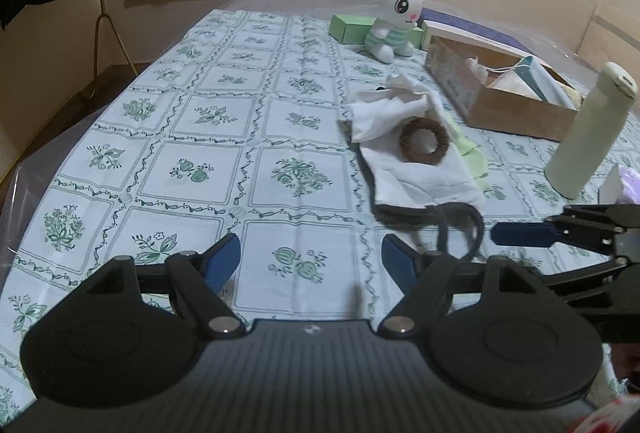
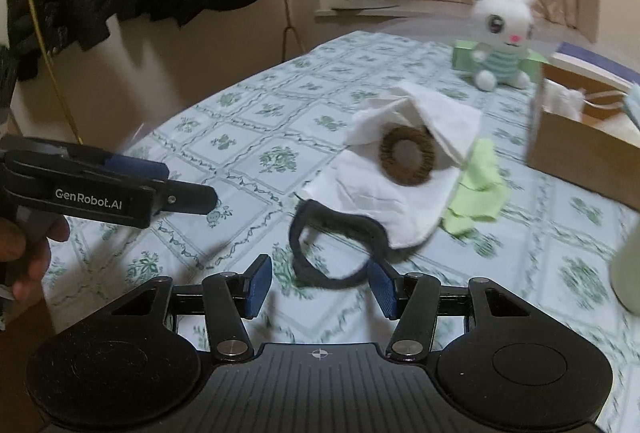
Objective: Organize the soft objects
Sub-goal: 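Move the right gripper onto the black elastic band and close on it, then lower the left gripper onto the white cloth while the right gripper holds the black band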
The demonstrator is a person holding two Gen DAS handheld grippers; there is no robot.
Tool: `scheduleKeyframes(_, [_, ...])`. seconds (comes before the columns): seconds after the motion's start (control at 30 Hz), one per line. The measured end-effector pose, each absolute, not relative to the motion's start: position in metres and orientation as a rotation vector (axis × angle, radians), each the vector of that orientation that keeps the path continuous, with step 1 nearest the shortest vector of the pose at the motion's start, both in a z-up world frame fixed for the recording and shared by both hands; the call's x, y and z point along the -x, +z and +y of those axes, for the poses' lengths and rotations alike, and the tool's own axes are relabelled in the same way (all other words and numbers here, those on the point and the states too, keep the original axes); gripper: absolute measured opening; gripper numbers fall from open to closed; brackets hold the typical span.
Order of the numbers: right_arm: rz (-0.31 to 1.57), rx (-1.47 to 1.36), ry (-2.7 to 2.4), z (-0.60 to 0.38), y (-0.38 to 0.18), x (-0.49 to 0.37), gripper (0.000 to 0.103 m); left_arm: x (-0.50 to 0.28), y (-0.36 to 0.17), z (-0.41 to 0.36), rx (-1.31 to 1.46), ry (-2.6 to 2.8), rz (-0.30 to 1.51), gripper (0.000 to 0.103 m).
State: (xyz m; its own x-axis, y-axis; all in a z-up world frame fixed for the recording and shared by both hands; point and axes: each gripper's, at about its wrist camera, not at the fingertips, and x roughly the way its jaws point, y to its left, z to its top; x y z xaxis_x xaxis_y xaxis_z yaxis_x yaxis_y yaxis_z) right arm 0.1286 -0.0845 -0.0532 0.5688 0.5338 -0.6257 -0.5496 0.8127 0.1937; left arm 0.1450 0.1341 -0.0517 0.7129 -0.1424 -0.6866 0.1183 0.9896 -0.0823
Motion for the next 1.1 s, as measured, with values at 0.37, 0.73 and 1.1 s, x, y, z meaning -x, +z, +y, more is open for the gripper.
scheduleKeyframes(0.37, [0.717, 0.126, 0.649, -0.068, -0.058, -0.132, 0.003, -0.152, -0.061, 0.135, 0.056, -0.154, 0.767, 0.075])
scheduleKeyframes(0.73, [0.757, 0.147, 0.640, -0.120, -0.036, -0.078, 0.003, -0.134, -0.045, 0.111, 0.051, -0.211, 0.748, 0.075])
scheduleKeyframes(1.1, [0.802, 0.117, 0.544, -0.187, -0.039, -0.051, 0.003, -0.138, -0.035, 0.031, -0.060, -0.466, 0.722, 0.052])
